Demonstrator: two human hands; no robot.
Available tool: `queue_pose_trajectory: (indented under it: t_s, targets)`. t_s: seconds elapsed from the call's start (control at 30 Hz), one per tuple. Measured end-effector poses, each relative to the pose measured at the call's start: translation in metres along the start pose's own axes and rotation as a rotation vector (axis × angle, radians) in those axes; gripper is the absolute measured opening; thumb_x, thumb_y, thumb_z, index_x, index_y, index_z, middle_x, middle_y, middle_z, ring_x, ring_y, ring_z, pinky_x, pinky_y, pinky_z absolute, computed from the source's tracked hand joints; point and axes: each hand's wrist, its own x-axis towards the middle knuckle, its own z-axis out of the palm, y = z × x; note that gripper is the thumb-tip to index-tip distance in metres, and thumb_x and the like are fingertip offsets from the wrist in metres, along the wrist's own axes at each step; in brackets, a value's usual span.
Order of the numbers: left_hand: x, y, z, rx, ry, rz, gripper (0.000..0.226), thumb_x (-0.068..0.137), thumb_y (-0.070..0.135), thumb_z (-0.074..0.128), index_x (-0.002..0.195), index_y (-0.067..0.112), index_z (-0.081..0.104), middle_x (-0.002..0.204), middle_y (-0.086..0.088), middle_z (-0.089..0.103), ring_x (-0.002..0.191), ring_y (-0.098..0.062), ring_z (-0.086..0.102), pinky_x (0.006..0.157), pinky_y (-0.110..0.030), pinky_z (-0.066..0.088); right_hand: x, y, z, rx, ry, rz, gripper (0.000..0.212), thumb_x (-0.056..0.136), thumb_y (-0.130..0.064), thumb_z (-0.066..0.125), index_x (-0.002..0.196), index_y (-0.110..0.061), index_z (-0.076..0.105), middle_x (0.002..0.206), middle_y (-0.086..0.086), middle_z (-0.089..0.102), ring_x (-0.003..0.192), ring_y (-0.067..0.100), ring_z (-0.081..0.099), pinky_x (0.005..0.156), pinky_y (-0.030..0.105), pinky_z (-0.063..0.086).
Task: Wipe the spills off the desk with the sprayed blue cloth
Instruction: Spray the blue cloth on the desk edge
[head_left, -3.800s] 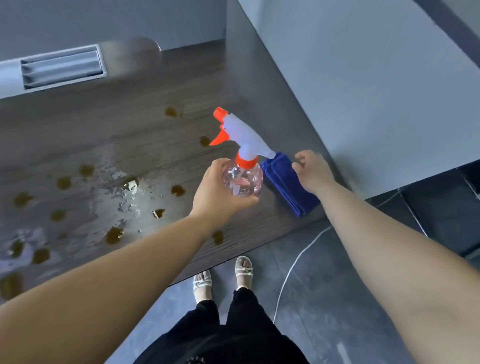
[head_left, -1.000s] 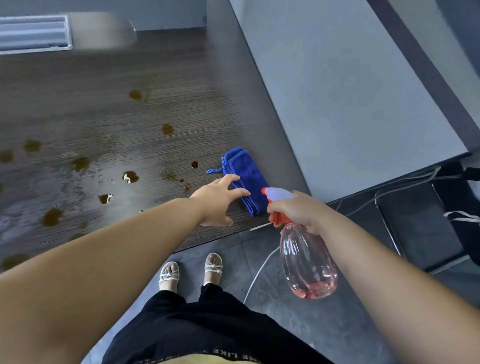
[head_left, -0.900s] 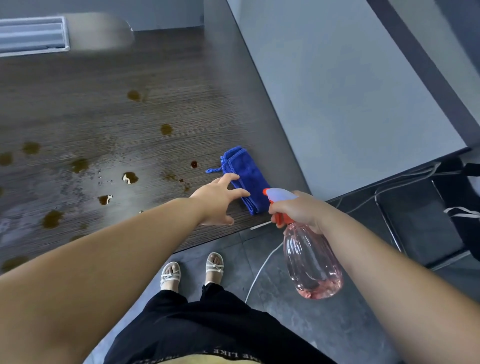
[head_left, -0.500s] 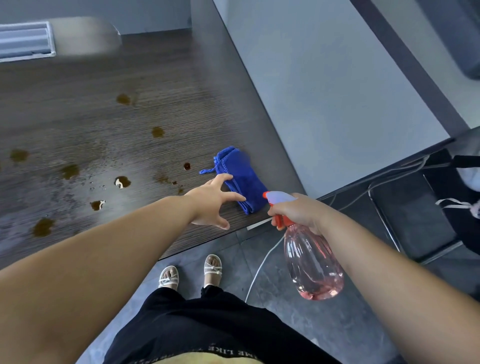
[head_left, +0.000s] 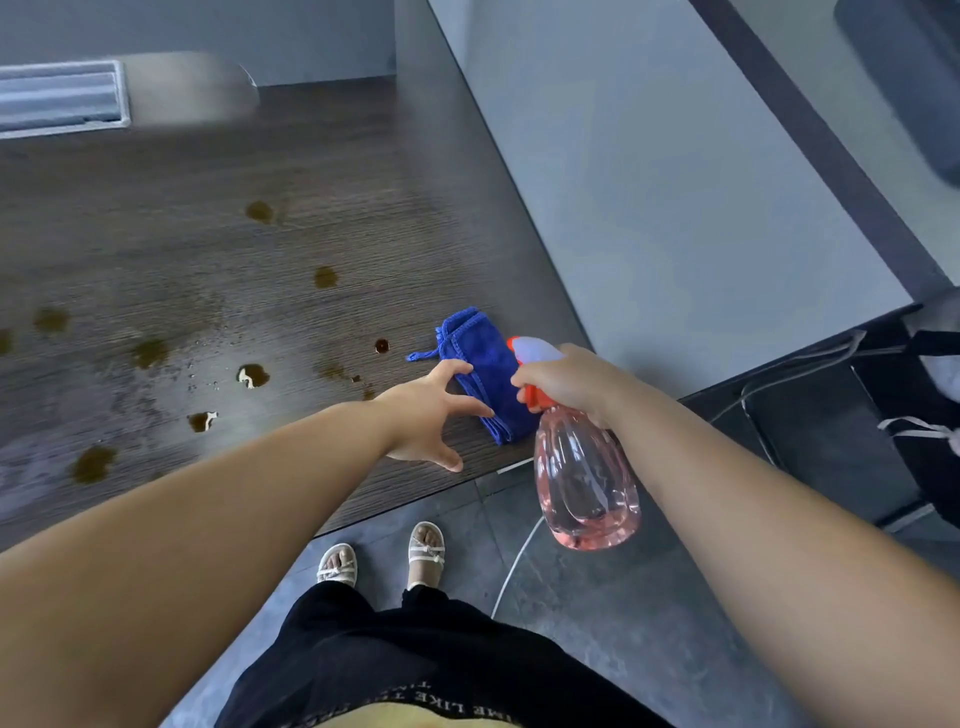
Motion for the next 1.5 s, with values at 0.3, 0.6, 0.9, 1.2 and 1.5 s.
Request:
queue_pose_trajectory:
  t_s: [0.3, 0.6, 0.9, 1.2, 1.5]
  targets:
    - [0.0, -0.002, 0.002, 0.0, 0.001, -0.002, 0.072, 0.077, 0.045, 0.072, 0.138, 0.049, 0.035, 0.154, 0.01, -0.008, 0.125, -0.022, 0.045, 0.096, -0.033, 0.043, 0.001, -0.016, -0.003, -0.021, -0.13, -0.03, 0.049, 0.087, -0.015, 0.051, 0.136, -0.021, 0.044, 0.089, 0.013, 0.065, 0.075, 0.023, 0.058, 0.065, 0.031, 0.05]
    - [0.0, -0.002, 0.004, -0.015, 0.0, -0.014, 0.074, 0.077, 0.044, 0.073, 0.139, 0.051, 0.033, 0.153, 0.012, -0.011, 0.122, -0.02, 0.046, 0.095, -0.031, 0.044, -0.019, 0.022, -0.003, 0.066, -0.178, 0.039, 0.053, 0.089, -0.011, 0.052, 0.138, -0.028, 0.044, 0.077, 0.009, 0.063, 0.066, 0.019, 0.058, 0.044, 0.015, 0.042]
    - [-0.003, -0.001, 0.004, -0.013, -0.013, -0.013, 0.074, 0.078, 0.044, 0.073, 0.139, 0.052, 0.032, 0.154, 0.014, -0.012, 0.125, -0.02, 0.044, 0.092, -0.03, 0.044, -0.022, 0.048, -0.003, 0.045, -0.147, 0.097, 0.047, 0.087, -0.014, 0.055, 0.134, -0.018, 0.05, 0.075, 0.013, 0.06, 0.058, 0.016, 0.054, 0.041, 0.014, 0.039]
    - [-0.002, -0.003, 0.005, -0.001, -0.011, -0.003, 0.079, 0.074, 0.045, 0.075, 0.138, 0.055, 0.03, 0.153, 0.016, -0.013, 0.13, -0.02, 0.039, 0.096, -0.035, 0.045, -0.021, 0.044, 0.005, -0.042, -0.174, 0.076, 0.046, 0.082, -0.021, 0.056, 0.126, -0.009, 0.053, 0.075, 0.01, 0.059, 0.065, 0.022, 0.052, 0.063, 0.027, 0.041]
    - [-0.002, -0.004, 0.004, 0.03, -0.007, 0.009, 0.079, 0.074, 0.047, 0.075, 0.138, 0.054, 0.029, 0.154, 0.014, -0.012, 0.134, -0.021, 0.033, 0.097, -0.036, 0.044, -0.002, -0.006, 0.009, -0.08, -0.136, -0.109, 0.05, 0.084, -0.022, 0.054, 0.133, -0.022, 0.045, 0.083, 0.008, 0.063, 0.071, 0.019, 0.055, 0.079, 0.035, 0.048]
